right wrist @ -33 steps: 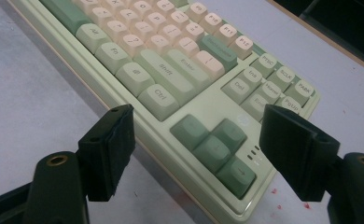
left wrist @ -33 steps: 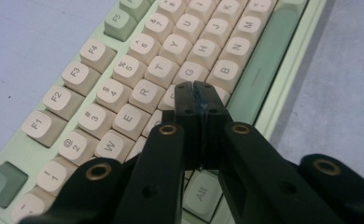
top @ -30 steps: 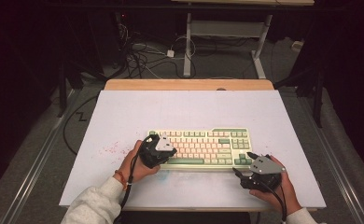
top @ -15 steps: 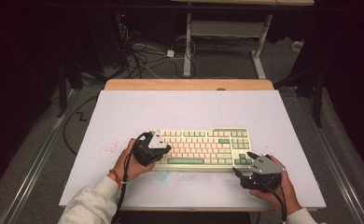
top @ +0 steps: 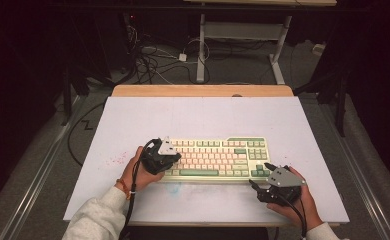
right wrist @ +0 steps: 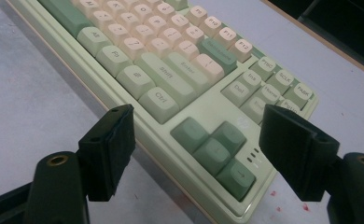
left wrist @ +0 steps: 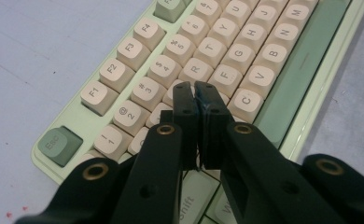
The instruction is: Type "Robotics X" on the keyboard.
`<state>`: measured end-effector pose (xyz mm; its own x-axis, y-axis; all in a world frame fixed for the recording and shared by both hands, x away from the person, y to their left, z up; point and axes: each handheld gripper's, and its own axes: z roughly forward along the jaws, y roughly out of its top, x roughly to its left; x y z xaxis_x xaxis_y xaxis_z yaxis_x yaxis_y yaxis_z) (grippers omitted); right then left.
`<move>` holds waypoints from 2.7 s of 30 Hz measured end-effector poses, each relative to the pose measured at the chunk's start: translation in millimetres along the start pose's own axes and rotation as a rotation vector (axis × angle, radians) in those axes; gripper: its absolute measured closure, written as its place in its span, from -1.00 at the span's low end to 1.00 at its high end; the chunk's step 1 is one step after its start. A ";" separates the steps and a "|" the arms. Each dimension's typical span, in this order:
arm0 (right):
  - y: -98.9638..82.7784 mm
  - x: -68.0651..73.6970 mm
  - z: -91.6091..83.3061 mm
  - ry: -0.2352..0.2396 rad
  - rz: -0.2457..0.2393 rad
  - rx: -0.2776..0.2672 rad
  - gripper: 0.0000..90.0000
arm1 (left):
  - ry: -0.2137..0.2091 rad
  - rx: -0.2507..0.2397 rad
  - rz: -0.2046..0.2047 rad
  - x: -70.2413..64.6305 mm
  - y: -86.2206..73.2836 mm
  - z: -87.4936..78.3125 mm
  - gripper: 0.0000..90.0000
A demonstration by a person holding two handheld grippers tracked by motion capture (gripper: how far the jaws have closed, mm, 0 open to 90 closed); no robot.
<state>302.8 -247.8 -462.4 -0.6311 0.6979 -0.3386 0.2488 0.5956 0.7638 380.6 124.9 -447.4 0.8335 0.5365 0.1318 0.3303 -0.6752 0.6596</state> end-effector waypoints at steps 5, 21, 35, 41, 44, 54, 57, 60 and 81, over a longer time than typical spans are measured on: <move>0.0 0.3 0.5 0.003 -0.002 0.003 -0.39 | 0.000 0.008 -0.006 1.9 1.4 3.7 0.90; -0.4 0.8 1.5 0.006 -0.004 0.008 -0.39 | -0.013 0.022 -0.004 1.9 2.7 7.9 0.89; 0.0 1.7 1.9 0.011 -0.008 0.006 -0.39 | -0.010 0.027 0.004 1.1 2.9 6.7 0.88; -0.1 2.3 2.8 0.015 -0.009 0.010 -0.39 | -0.014 0.030 0.002 1.3 2.4 6.9 0.89; -0.1 2.6 2.9 0.015 -0.008 0.010 -0.39 | -0.017 0.033 0.002 0.3 1.6 7.3 0.88; -0.3 2.0 2.2 0.012 -0.009 0.013 -0.39 | -0.004 0.022 0.011 -2.1 0.0 4.6 0.89; -0.4 1.5 2.3 0.013 -0.008 0.012 -0.39 | 0.005 0.010 0.013 -1.7 0.3 1.4 0.88; -0.4 1.9 2.6 0.014 -0.009 0.014 -0.39 | 0.003 0.002 0.010 -0.9 -0.2 -0.7 0.88; -0.6 1.9 2.3 0.015 -0.009 0.014 -0.38 | 0.006 -0.040 0.012 -4.7 0.1 -13.5 0.85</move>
<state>303.2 -245.9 -464.7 -0.6444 0.6864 -0.3371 0.2531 0.6075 0.7529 370.7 129.1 -438.0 0.8345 0.5319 0.1442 0.3023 -0.6605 0.6873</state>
